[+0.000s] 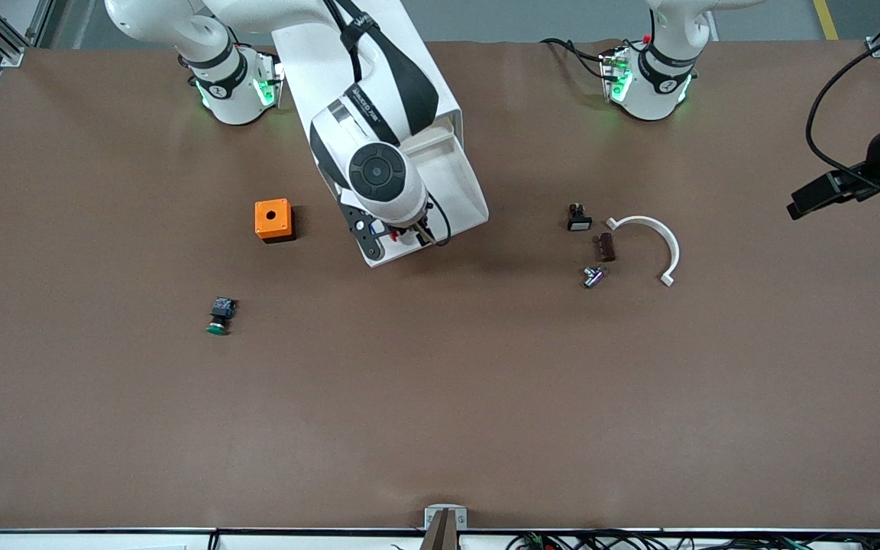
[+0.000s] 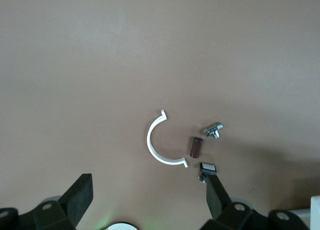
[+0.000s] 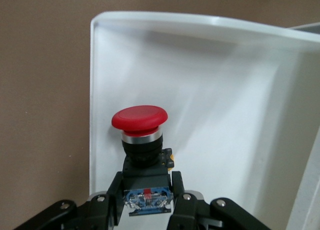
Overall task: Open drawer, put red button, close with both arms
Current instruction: 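Lower the red button into the drawer and open the right gripper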
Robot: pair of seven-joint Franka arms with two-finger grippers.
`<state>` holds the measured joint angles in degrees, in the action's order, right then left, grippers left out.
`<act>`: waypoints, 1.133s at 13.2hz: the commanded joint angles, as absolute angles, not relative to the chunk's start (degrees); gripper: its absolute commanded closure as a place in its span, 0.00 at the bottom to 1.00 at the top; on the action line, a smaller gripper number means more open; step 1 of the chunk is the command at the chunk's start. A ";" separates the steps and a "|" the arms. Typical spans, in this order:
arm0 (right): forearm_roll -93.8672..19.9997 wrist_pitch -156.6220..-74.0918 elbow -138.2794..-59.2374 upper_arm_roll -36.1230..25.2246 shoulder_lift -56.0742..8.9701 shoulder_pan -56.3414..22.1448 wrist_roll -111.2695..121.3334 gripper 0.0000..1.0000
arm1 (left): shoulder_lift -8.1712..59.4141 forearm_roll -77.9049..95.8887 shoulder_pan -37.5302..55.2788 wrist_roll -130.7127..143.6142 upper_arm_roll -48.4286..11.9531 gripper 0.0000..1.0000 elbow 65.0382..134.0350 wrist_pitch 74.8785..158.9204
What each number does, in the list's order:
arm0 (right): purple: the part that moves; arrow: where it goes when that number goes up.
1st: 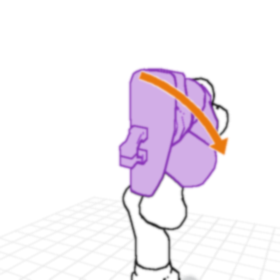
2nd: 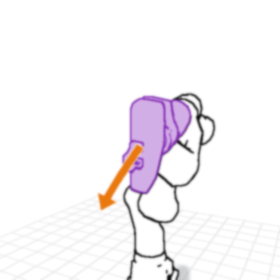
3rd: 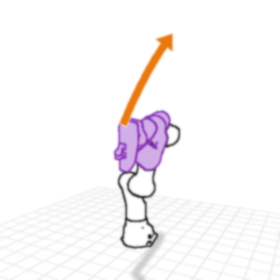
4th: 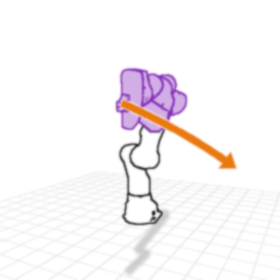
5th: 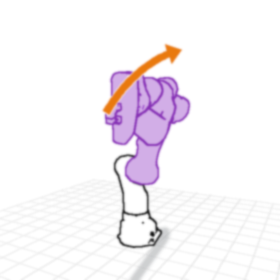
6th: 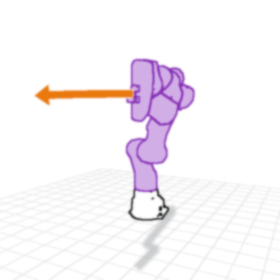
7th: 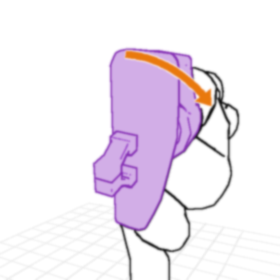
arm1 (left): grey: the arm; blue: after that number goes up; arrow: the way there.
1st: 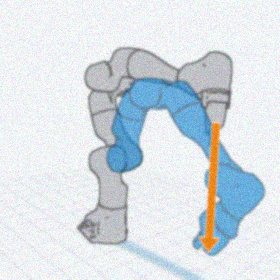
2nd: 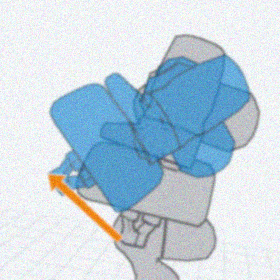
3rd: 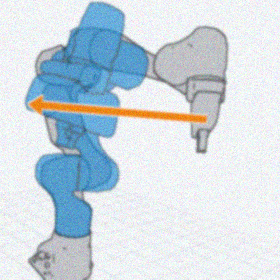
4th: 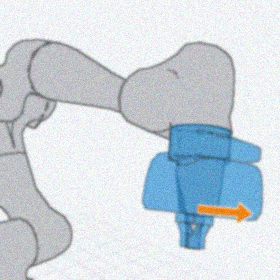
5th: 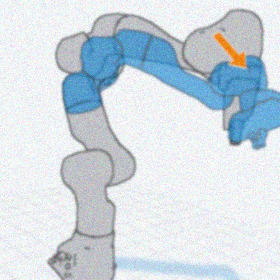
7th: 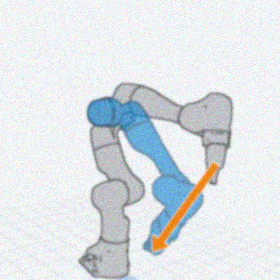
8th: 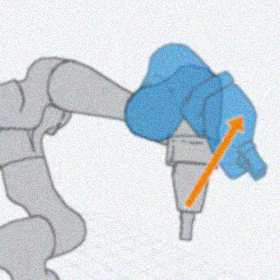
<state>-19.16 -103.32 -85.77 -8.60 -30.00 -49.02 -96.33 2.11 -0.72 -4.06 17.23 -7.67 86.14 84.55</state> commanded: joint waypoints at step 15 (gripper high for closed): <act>-20.39 -101.53 -84.55 -9.75 -28.58 -49.40 -96.42 0.00 | -4.48 -0.62 -4.57 15.47 -8.96 0.00 93.16 89.38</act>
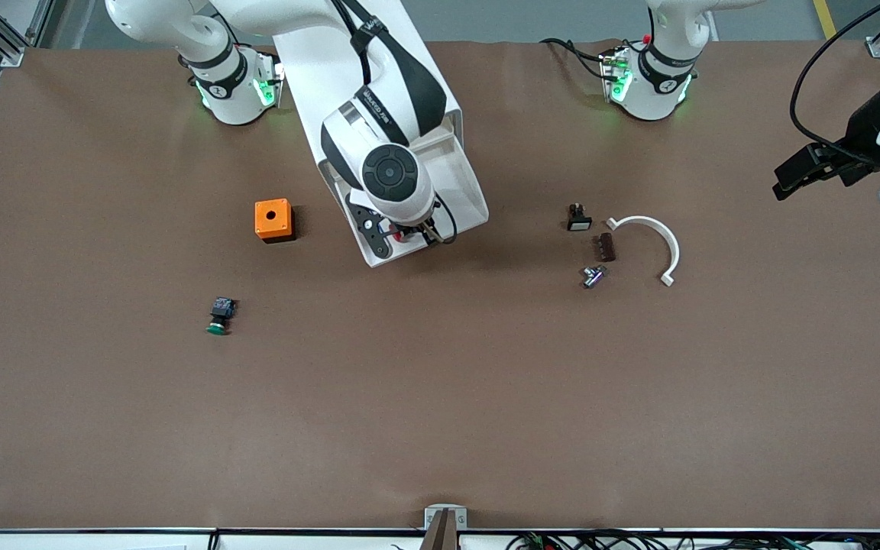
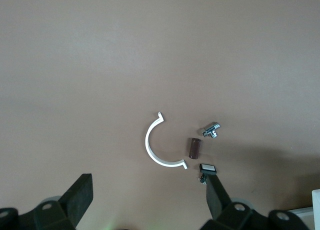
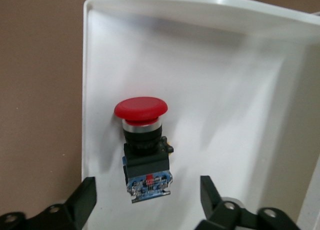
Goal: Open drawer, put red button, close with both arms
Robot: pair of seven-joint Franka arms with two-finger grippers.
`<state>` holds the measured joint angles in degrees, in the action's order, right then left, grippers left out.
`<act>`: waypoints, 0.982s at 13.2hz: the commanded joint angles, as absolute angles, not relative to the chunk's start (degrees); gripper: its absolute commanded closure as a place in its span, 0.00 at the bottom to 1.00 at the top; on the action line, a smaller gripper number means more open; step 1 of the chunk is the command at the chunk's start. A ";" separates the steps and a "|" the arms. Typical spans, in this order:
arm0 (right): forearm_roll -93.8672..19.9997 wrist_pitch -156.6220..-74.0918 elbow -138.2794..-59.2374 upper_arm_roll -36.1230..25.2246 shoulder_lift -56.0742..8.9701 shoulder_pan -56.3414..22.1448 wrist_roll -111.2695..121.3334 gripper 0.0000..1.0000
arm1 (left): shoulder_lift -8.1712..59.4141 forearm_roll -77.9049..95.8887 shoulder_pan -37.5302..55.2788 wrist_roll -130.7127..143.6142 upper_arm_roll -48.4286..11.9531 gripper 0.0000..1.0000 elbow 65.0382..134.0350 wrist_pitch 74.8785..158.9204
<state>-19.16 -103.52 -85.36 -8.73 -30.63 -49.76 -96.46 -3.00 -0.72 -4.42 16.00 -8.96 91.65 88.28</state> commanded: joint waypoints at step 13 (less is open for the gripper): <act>-12.25 -76.56 -85.86 -9.84 -1.69 -27.26 -49.27 0.00 | -4.57 -0.70 -2.90 15.47 -7.29 0.00 93.34 89.12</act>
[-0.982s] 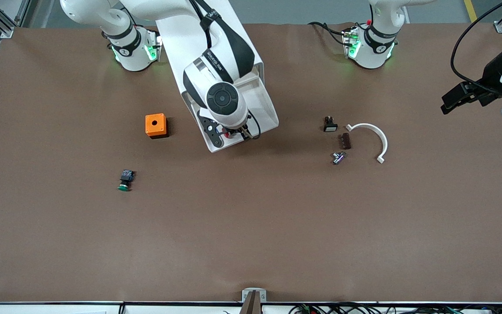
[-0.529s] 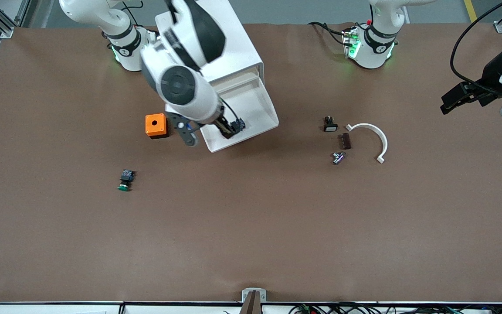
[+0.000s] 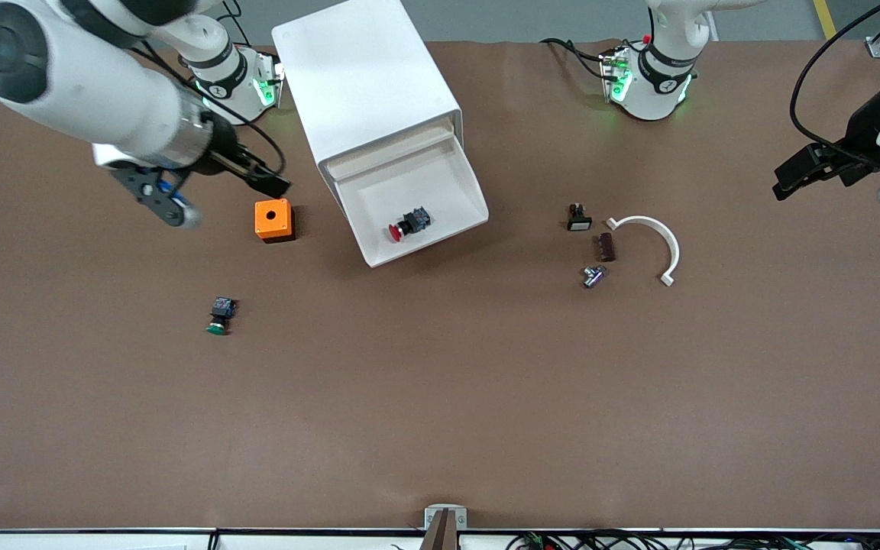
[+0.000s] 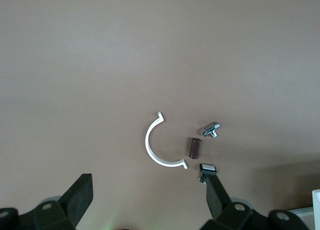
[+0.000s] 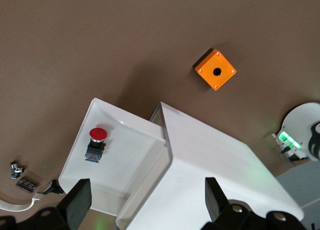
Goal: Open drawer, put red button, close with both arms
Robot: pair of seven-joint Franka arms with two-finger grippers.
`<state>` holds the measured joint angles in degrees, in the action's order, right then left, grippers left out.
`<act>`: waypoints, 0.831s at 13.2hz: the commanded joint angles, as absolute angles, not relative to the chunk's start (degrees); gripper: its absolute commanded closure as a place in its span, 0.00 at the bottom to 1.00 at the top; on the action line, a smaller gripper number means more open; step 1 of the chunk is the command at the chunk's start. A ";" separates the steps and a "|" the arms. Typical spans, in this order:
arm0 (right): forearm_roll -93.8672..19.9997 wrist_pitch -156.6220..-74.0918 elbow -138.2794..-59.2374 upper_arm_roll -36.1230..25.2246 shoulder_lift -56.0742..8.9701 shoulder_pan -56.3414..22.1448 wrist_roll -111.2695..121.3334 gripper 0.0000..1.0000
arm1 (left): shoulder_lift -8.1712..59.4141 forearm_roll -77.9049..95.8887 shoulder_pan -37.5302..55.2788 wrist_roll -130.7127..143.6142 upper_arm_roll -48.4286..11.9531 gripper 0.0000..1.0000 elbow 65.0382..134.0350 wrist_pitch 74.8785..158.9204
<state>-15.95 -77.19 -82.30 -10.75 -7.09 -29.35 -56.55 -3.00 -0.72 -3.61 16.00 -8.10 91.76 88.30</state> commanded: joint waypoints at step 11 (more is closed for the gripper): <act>-2.29 -78.49 -96.68 -9.84 9.93 -7.12 -5.10 0.00 | -4.48 -0.79 -2.99 16.70 -9.49 0.00 93.08 88.33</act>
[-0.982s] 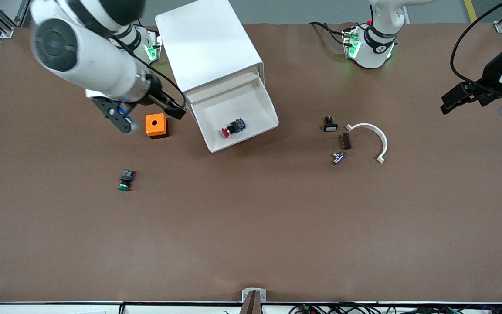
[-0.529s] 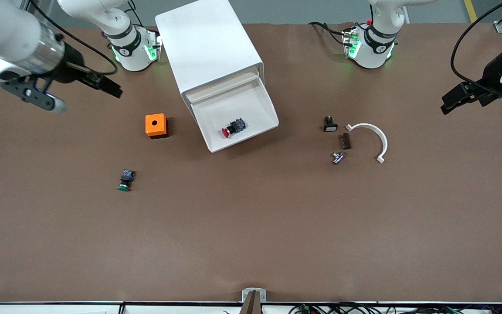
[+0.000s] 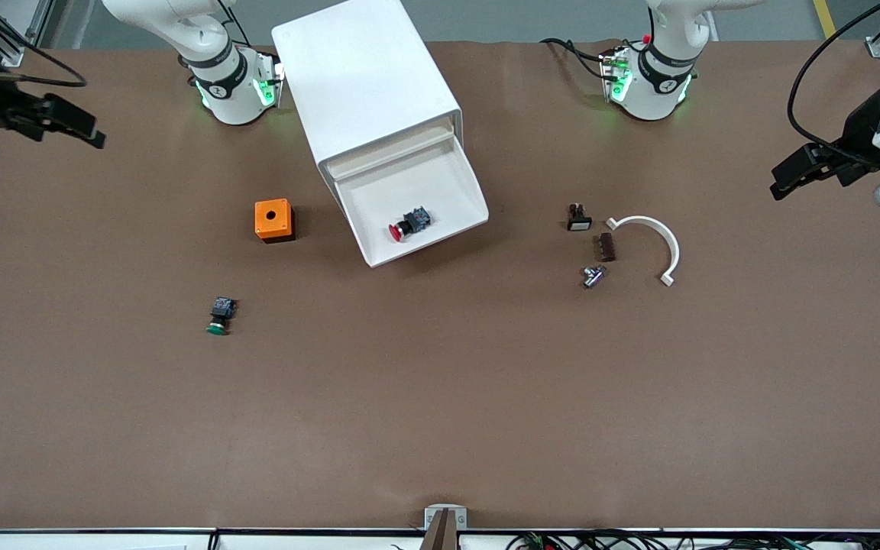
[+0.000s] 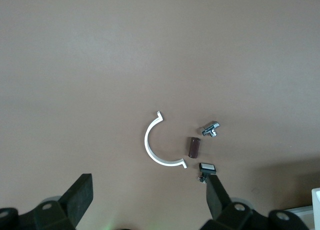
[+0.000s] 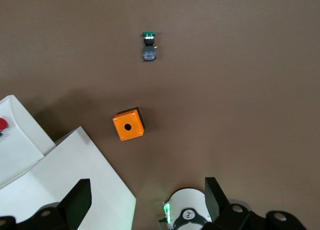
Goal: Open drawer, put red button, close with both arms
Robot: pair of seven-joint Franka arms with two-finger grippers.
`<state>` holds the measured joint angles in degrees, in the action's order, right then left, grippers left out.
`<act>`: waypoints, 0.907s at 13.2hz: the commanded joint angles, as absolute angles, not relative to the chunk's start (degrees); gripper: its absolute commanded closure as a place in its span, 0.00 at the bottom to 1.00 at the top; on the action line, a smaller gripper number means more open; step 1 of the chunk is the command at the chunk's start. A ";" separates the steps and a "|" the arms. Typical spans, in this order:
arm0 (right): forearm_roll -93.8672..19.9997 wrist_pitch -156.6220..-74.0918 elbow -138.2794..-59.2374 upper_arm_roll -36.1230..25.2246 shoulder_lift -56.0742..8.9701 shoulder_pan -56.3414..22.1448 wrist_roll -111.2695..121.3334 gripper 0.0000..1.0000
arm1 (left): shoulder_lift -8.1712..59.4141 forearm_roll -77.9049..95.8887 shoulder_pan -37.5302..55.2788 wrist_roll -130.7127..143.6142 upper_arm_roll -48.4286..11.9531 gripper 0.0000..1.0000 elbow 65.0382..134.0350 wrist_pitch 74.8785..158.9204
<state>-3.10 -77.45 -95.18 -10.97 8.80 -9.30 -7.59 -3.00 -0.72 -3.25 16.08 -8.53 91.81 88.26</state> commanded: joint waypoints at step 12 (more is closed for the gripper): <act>0.97 -78.84 -96.42 -6.86 9.49 -9.93 -11.07 0.00 | -2.99 -0.70 -3.34 16.88 -9.41 0.00 91.32 88.07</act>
<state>-0.41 -78.46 -95.69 -6.92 8.78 -9.76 -9.93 -2.99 -0.72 -3.04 16.60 -9.38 91.85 88.20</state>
